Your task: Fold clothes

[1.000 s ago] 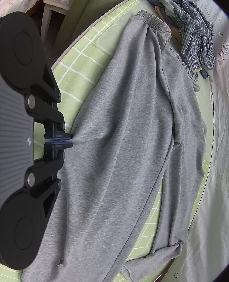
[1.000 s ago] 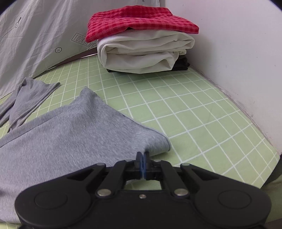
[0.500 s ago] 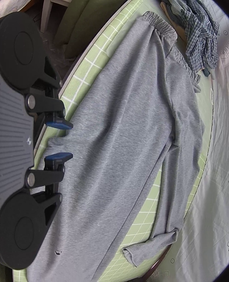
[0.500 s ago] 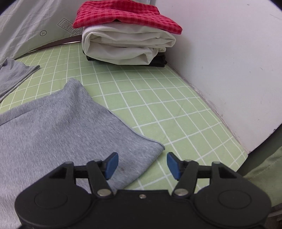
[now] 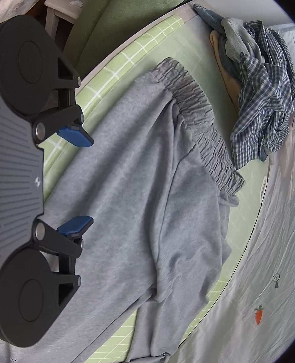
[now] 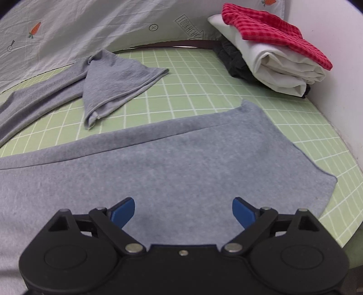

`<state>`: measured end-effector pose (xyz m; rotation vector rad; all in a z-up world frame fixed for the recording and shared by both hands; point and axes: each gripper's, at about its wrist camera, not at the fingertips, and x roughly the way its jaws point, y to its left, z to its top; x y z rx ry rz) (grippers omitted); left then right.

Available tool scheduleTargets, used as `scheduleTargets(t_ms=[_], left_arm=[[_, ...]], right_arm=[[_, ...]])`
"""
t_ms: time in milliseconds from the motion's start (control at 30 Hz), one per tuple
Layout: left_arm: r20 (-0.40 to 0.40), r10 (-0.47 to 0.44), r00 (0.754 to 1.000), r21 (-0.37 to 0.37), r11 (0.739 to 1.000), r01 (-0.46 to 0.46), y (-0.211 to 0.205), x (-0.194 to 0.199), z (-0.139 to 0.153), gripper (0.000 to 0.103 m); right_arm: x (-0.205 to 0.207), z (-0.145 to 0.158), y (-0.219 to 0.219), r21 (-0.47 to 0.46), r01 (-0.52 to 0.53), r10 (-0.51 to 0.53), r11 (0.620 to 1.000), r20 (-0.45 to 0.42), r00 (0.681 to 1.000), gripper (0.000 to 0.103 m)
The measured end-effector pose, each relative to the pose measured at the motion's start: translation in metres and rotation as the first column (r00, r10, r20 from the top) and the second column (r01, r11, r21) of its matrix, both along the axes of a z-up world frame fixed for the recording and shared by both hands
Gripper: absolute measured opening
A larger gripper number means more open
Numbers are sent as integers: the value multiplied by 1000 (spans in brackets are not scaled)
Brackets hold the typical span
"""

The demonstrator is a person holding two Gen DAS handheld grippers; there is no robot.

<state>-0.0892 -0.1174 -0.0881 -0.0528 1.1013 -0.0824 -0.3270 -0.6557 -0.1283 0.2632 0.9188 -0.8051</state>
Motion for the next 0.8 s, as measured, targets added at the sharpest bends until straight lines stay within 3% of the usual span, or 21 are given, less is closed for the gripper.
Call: scheduleTargets(t_ms=[167,267,400,567,600,667,700,733,800], left_arm=[[-23,10,1000,12,1000,-10,33,50,-18,69],[-22,3,1000,10,1000,-3,50,76,-15,70],[50,-117,992,-31,992,119,53,97,13,70],[166,-247,955,-77,962,262,44,121,43,69],[175,-254,951,-93,958,273,38,129,42,66],[166,-267,949,-96,954,285,23,145,36,42],[162,-275,948,-98,951,293,17,154,32,24],[158,-283,946,-102,948,301,12,163,27,18],[159,-293,943,-103,945,311,2,179,19,19]], right_arm=[[37,-9,53,50,26,-26,998,-9,1000,95],[48,-11,73,63,95,-96,993,8,995,95],[63,-11,101,69,155,-157,985,29,987,96],[82,-7,117,61,177,-179,982,33,983,97],[87,-7,118,59,185,-188,981,35,982,97],[96,-7,116,60,203,-205,977,38,978,97],[101,-6,115,57,208,-211,976,38,977,97],[106,-5,114,50,210,-211,977,38,977,97],[115,-3,113,32,205,-206,978,35,978,97]])
